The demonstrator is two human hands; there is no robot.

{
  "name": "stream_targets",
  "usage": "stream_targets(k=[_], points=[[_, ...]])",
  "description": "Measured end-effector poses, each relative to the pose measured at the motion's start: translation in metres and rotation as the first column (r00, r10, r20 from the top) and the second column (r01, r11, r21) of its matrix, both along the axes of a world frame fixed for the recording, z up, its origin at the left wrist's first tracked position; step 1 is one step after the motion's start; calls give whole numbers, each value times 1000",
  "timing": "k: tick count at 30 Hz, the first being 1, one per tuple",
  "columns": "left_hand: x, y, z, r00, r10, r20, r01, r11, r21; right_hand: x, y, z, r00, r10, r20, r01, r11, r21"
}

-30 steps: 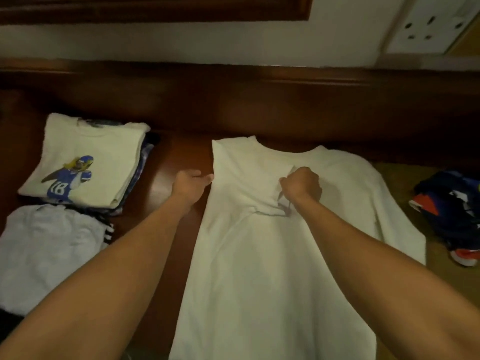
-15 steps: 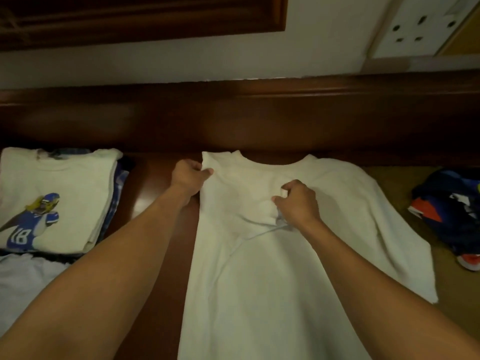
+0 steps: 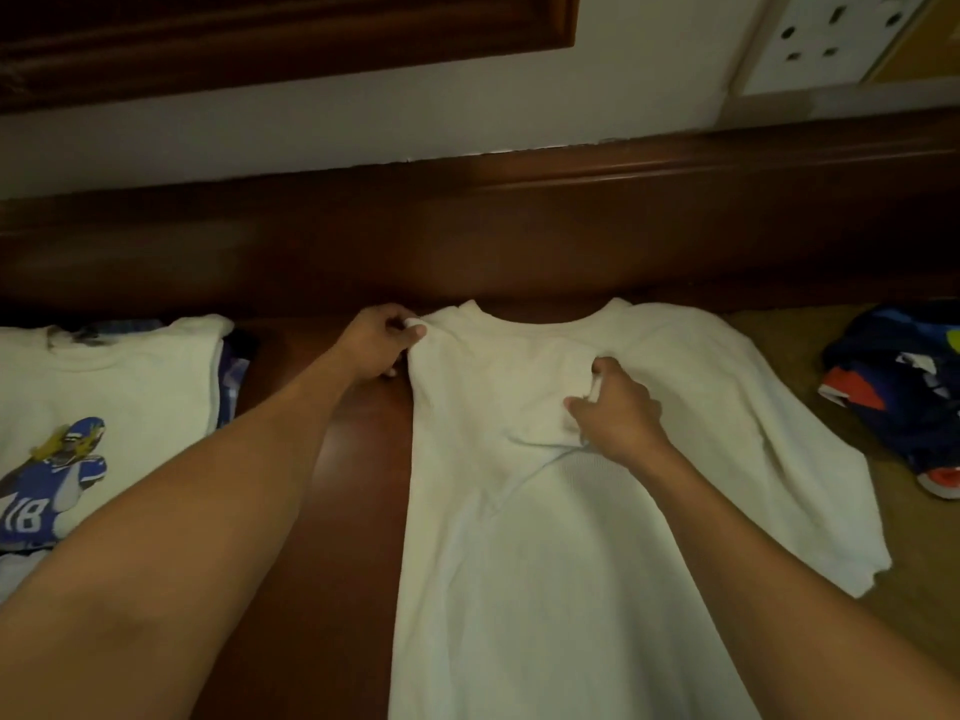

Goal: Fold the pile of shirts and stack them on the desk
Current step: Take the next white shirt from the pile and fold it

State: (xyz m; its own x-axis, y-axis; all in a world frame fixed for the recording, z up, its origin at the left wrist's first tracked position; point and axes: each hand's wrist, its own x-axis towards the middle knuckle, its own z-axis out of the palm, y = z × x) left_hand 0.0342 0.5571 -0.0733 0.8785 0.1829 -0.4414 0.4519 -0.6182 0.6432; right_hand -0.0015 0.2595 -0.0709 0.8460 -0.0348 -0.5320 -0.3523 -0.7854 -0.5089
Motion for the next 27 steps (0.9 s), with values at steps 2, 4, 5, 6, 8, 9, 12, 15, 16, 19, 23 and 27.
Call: stream_targets(k=[2, 4, 5, 6, 8, 9, 12, 15, 16, 19, 23, 27], points=[[8, 5, -1, 998, -52, 42, 46, 989, 138, 3, -5, 5, 996, -82, 20, 81, 995, 64], [11, 6, -1, 989, -64, 133, 29, 967, 254, 7, -11, 8, 987, -138, 78, 129, 986, 108], [10, 6, -3, 983, -63, 172, 14, 962, 272, 8, -13, 8, 986, -130, 103, 121, 989, 84], [8, 5, -5, 978, -56, 202, 0, 964, 266, 8, -14, 7, 988, -102, 116, 99, 995, 26], [-3, 0, -9, 970, 5, 244, -57, 977, 205, 3, -15, 3, 993, -29, 117, 43, 992, -117], [-12, -4, -10, 962, 54, 268, -103, 980, 171, -1, -15, -1, 994, -4, 113, 24, 984, -175], [-58, -26, -13, 931, 134, 339, -195, 969, 152, -12, -14, -13, 992, 28, 120, 10, 953, -303], [-138, -58, -9, 936, 115, 332, -185, 965, 187, -18, -13, -13, 992, 73, 106, -33, 939, -342], [-166, -68, -8, 942, 102, 321, -172, 965, 199, -18, -12, -11, 990, 92, 108, -53, 946, -320], [-246, -91, -7, 956, 51, 290, -129, 957, 258, -16, -9, -6, 979, 146, 145, -105, 960, -258], [-326, -129, -6, 974, -36, 224, -48, 932, 359, -14, -6, -2, 975, 167, 150, -138, 973, -184], [-381, -156, -11, 994, 109, 17, -105, 890, 444, -11, -12, 1, 963, 252, 99, -223, 945, -239]])
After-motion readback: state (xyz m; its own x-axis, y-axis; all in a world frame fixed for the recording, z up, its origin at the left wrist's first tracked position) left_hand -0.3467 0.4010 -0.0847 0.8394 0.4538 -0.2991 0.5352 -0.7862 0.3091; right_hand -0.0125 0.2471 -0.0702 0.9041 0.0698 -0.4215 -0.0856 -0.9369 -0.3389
